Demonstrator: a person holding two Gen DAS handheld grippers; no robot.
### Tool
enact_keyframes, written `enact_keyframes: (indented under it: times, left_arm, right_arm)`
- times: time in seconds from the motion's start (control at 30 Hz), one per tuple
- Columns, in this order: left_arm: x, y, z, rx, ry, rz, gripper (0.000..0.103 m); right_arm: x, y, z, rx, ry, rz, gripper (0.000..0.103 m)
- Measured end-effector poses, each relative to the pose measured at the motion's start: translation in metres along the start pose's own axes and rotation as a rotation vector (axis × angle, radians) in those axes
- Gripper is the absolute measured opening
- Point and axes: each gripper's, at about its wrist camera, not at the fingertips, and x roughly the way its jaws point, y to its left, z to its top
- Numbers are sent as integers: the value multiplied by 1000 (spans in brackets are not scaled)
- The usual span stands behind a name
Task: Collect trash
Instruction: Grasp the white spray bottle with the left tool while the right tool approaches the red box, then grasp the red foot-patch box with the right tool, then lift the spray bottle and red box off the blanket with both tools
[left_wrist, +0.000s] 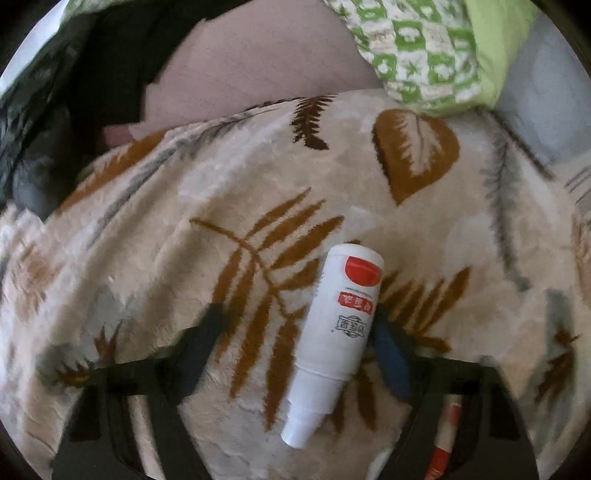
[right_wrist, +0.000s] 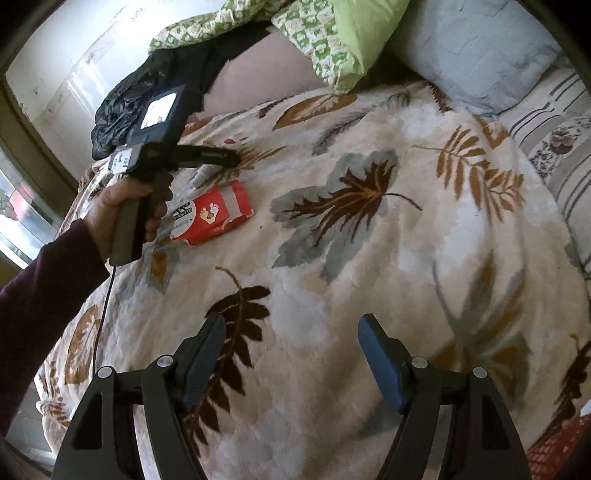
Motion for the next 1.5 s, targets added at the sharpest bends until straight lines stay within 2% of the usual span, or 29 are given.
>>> enact_keyframes:
  times: [0.03,0.07,0.27,0.4,0.53,0.63,0.73,0.83,0.93,1.03,1.07,1.1,1.13,1.27,1.5]
  left_arm:
    - [-6,1,-2,2,-4,6,30]
    - [-11,2,-3,1,6,12,29]
    - [-50,27,-40,-83,11,-21,29]
    - [-99,44,-87,-130,-32,30,29]
    - [-132,52,-128,-165,-62,79,29]
    - [-141,55,-155,-186,-63,108,29]
    - [-141,56,-173,-199,-59,152,29]
    - [-136,58,-185,-210,-46,176,29]
    - [-131,60,-193,-230,-31,156,29]
    - [-135,57,-197,-226,-40,168,29]
    - [-138,57,-198,-226,-45,168,29]
    - [-142,57,-199,-230,-53,167,29]
    - [-146,57,-200,-236,-62,167,29]
    - [-162,56,-203,-251,-82,173,29]
    - [-201,45,-208,-246,-119,211,29]
  right_arm:
    - [3,2,2,1,3,10,78]
    - [7,5,4,-3,7,23,77]
    - [27,33,20,-39,30,114,78]
    - [51,53,37,-36,51,184,78]
    - [90,63,60,47,98,234,78]
    - [110,67,78,121,104,216,78]
    - [123,71,92,172,94,179,85]
    - [134,81,104,188,84,121,89]
    - [142,86,112,209,77,69,93]
    - [153,93,118,167,79,-15,93]
    - [155,97,119,130,82,-45,82]
    - [154,104,119,70,73,-110,66]
    - [152,106,118,34,62,-133,63]
    - [136,98,107,13,50,-67,61]
    - [76,83,77,-11,23,-25,61]
